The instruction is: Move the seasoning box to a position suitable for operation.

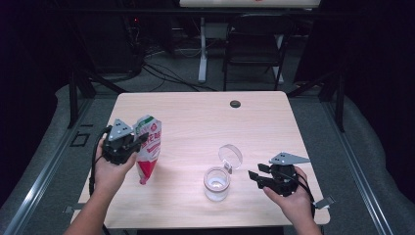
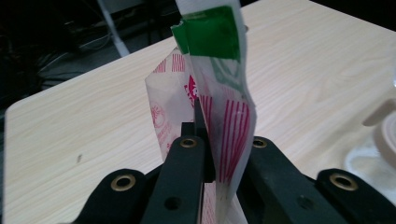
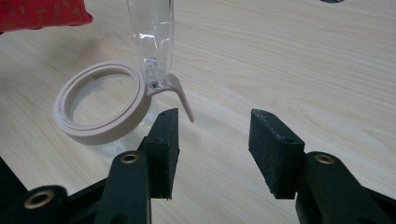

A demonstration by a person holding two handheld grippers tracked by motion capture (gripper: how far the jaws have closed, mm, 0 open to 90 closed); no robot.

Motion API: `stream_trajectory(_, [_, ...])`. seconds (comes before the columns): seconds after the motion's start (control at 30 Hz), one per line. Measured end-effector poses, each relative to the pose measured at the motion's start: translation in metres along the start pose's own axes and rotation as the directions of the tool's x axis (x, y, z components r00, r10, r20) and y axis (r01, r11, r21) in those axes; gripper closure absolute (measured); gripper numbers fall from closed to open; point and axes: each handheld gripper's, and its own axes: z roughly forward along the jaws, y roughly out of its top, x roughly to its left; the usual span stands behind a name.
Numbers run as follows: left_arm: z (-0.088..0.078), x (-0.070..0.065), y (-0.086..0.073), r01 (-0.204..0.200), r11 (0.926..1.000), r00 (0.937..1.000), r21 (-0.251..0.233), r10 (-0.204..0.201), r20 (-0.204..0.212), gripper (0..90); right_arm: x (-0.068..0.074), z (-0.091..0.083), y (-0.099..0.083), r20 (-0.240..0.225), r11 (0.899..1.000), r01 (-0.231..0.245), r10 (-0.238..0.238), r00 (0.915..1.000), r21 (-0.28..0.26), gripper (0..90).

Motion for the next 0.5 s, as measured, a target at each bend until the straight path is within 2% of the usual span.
stream_trajectory(0.23, [0.011,-0.025,0.007,-0.044,0.9990,0.9971,0.003,0.044,0.062,89.9,0.000,-0.001,0.001,0.004,1.000,0.025,-0.025,0.9997,0.002,53.9])
stream_trajectory(0.5, [0.023,-0.054,0.011,-0.093,0.9957,0.9853,-0.004,0.092,0.144,89.9,0.001,-0.002,0.002,-0.002,0.998,0.059,-0.059,0.9983,0.013,57.4])
